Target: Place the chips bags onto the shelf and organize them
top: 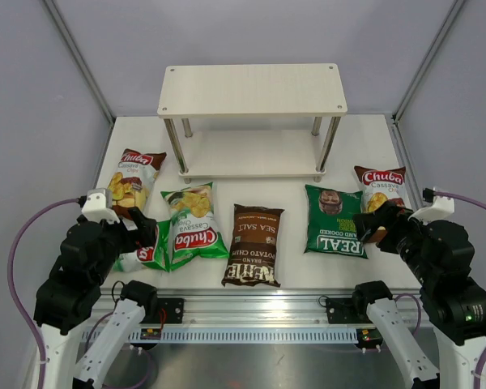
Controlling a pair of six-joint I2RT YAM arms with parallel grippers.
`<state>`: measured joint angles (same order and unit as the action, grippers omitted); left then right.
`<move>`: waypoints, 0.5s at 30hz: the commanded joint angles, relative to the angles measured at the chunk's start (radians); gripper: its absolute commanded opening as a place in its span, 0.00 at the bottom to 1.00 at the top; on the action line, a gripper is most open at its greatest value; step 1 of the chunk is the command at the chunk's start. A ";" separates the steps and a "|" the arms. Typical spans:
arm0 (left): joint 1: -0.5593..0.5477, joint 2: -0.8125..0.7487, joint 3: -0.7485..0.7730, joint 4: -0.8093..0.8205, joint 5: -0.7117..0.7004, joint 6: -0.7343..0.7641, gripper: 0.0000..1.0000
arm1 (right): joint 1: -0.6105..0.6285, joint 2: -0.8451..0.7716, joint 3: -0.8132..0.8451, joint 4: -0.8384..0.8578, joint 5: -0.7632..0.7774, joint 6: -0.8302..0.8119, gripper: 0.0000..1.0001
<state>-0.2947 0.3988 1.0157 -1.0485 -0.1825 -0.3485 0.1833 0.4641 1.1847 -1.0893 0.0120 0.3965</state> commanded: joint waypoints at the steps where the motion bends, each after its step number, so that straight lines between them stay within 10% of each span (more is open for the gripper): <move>1: -0.004 -0.008 0.020 0.030 0.021 0.000 0.99 | 0.005 -0.012 0.024 0.031 0.026 -0.015 1.00; 10: -0.004 0.021 -0.032 0.093 0.037 -0.099 0.99 | 0.005 -0.053 -0.031 0.089 -0.125 -0.005 1.00; 15: -0.004 0.104 -0.164 0.339 0.381 -0.183 0.99 | 0.005 -0.090 -0.114 0.144 -0.165 0.042 0.99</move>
<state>-0.2947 0.4297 0.9157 -0.9066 -0.0479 -0.4553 0.1833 0.3843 1.1049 -1.0142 -0.0937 0.4133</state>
